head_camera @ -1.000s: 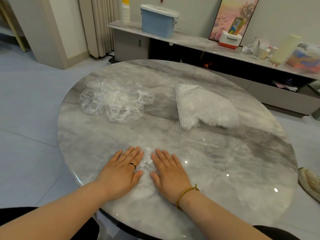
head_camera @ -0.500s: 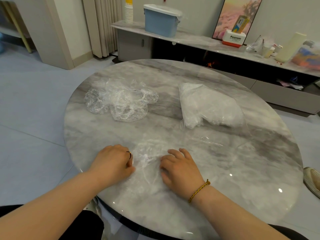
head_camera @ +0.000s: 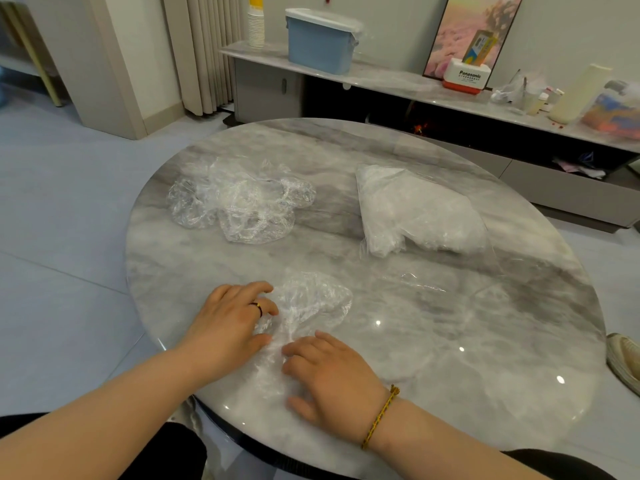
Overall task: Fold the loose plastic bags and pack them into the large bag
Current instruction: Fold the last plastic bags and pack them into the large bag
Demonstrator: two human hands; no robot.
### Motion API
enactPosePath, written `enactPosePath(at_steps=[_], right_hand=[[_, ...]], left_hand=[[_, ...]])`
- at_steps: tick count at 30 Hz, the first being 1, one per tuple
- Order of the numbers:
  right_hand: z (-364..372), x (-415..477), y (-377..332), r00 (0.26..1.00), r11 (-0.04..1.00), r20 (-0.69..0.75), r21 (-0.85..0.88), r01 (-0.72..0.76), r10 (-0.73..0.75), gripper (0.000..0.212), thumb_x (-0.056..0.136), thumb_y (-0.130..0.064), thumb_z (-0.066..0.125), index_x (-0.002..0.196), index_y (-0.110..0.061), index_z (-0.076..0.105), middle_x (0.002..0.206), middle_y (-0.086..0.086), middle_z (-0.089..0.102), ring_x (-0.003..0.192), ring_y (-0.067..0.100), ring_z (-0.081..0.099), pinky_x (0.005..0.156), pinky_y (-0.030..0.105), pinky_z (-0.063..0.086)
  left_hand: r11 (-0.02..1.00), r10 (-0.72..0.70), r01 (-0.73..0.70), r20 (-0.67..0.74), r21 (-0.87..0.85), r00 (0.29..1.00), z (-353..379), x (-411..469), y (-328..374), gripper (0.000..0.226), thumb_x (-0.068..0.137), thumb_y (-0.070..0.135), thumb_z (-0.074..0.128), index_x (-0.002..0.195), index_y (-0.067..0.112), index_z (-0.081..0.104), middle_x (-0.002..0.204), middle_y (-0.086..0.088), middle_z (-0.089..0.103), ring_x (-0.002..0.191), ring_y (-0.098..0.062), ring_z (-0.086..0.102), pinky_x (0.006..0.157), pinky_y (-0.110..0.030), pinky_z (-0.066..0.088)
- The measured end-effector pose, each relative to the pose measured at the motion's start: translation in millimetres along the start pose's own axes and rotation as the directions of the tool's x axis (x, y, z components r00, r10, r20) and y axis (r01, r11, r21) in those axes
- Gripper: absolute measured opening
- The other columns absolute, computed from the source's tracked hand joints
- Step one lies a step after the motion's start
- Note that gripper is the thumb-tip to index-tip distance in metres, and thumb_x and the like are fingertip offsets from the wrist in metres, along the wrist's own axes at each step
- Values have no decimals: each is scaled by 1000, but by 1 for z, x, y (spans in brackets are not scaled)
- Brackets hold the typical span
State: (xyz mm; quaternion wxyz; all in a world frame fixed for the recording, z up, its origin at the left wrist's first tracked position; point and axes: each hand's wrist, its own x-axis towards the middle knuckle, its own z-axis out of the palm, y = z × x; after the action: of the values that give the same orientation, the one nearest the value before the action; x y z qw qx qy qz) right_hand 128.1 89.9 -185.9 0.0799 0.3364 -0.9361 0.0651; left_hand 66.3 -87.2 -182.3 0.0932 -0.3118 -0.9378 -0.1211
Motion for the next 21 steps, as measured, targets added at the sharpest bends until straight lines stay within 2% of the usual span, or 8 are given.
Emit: enactPosePath(at_steps=[3, 6, 8, 11, 13, 15, 18, 21], right_hand=[[1, 2, 5, 996, 977, 49, 200, -80, 72, 34, 72, -26, 36, 76, -15, 68, 83, -2, 70, 73, 16, 67, 66, 25, 55], [-10, 4, 8, 974, 902, 118, 370, -224, 194, 57, 78, -39, 19, 100, -5, 60, 93, 11, 65, 86, 27, 58, 77, 32, 44], [-15, 3, 9, 947, 804, 122, 503, -316, 296, 42, 81, -39, 20, 92, -14, 52, 78, 3, 58, 77, 23, 51, 73, 32, 36], [-22, 6, 16, 872, 605, 129, 672, -427, 472, 15, 83, -30, 31, 70, -28, 36, 63, -11, 41, 62, 5, 42, 66, 24, 35], [-23, 7, 22, 811, 475, 137, 750, -460, 568, 30, 94, -15, 39, 65, -24, 35, 62, -10, 37, 58, -2, 40, 62, 15, 33], [-26, 8, 26, 759, 373, 165, 793, -482, 630, 36, 95, -3, 37, 64, -19, 34, 63, -8, 35, 54, -4, 38, 59, 11, 33], [-27, 12, 30, 711, 231, 258, 827, -513, 655, 31, 97, -11, 39, 66, -18, 38, 65, -7, 37, 58, 0, 37, 55, 8, 34], [-29, 14, 30, 664, 81, 383, 827, -556, 642, 23, 93, -37, 48, 78, -21, 46, 68, -3, 48, 57, 7, 49, 58, 18, 41]], left_hand=[[991, 126, -126, -7, -50, 992, 2, -1, -4, 31, 70, 18, 48, 86, 23, 74, 103, 1, 71, 99, -14, 62, 86, -21, 36], [956, 162, -139, 68, -258, 985, -6, -1, 0, 50, 70, 13, 30, 97, 12, 72, 106, -1, 70, 106, -9, 55, 99, -4, 23], [901, 101, -38, 124, -433, 987, -16, 1, 6, 63, 68, 35, 23, 118, 21, 60, 122, 10, 56, 121, 4, 39, 101, 5, 1], [927, 42, 96, 354, -363, 934, -19, 1, 9, 104, 37, 95, 8, 125, 45, 32, 125, 29, 21, 121, 13, 8, 84, 13, -12], [945, 5, 138, 436, -296, 900, -21, 0, 9, 141, 15, 100, -4, 135, 36, 31, 126, 30, 19, 120, 10, 4, 81, 12, -14], [938, -36, 178, 427, -298, 903, -17, -1, 9, 148, 14, 101, 3, 137, 26, 37, 136, 22, 32, 128, 5, 11, 91, 6, -7], [916, -68, 195, 342, -352, 937, -6, -1, 11, 107, 44, 91, 28, 110, 13, 61, 109, 3, 62, 111, -9, 51, 92, -6, 28], [807, -235, 357, 298, -471, 925, -4, 3, 15, 33, 83, 44, 59, 100, 16, 55, 96, 4, 63, 88, -11, 59, 75, -17, 42]])
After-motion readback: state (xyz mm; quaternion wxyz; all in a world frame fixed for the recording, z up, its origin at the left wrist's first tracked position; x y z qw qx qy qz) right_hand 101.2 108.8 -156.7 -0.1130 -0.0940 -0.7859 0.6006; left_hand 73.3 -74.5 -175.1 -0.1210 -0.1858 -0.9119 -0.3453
